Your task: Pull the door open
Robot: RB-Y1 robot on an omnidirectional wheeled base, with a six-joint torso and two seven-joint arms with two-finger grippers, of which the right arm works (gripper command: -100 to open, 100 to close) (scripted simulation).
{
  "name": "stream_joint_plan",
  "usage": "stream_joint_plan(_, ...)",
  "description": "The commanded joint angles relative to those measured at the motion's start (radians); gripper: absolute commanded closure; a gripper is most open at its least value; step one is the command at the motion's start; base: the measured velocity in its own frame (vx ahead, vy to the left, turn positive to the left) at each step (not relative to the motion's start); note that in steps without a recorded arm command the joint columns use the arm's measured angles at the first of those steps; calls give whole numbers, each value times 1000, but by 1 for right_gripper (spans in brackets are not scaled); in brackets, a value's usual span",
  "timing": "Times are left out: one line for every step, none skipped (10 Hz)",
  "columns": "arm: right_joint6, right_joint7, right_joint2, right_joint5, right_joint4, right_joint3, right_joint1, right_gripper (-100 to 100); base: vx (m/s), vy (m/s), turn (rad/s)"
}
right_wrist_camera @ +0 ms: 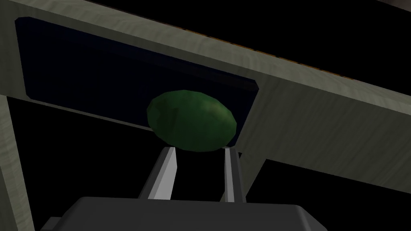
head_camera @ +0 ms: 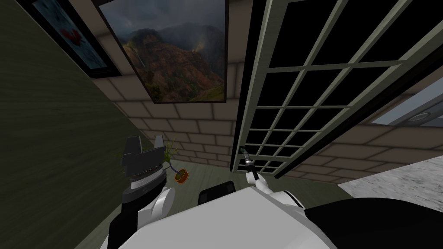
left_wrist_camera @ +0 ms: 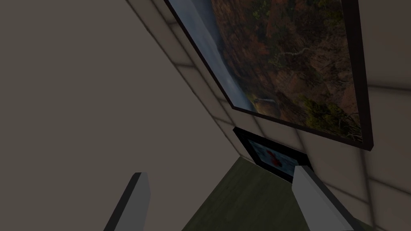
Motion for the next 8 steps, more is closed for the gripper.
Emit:
stream_joint_plan(30, -7, 26, 8, -50, 20, 22, 100, 0, 0, 0)
stream_joint_plan(30, -7, 26, 8, -51, 20, 22, 100, 4, 5, -27)
stream_joint_plan(30, -7, 26, 8, -47, 20, 22, 100, -6, 8, -6)
stream_joint_plan(30, -7, 26, 8, -40, 20, 22, 100, 0, 2, 20)
stream_joint_plan(30, -7, 26, 8, -51, 20, 22, 100, 0, 0, 0)
stream_joint_plan(30, -48, 24, -3, -50, 24, 22, 100, -18, -1, 38)
stream_joint_plan(29, -77, 21, -14, -50, 28, 23, 100, -50, -19, 86)
stream_joint_plan(29, -90, 21, -14, -50, 28, 23, 100, -39, -23, 40)
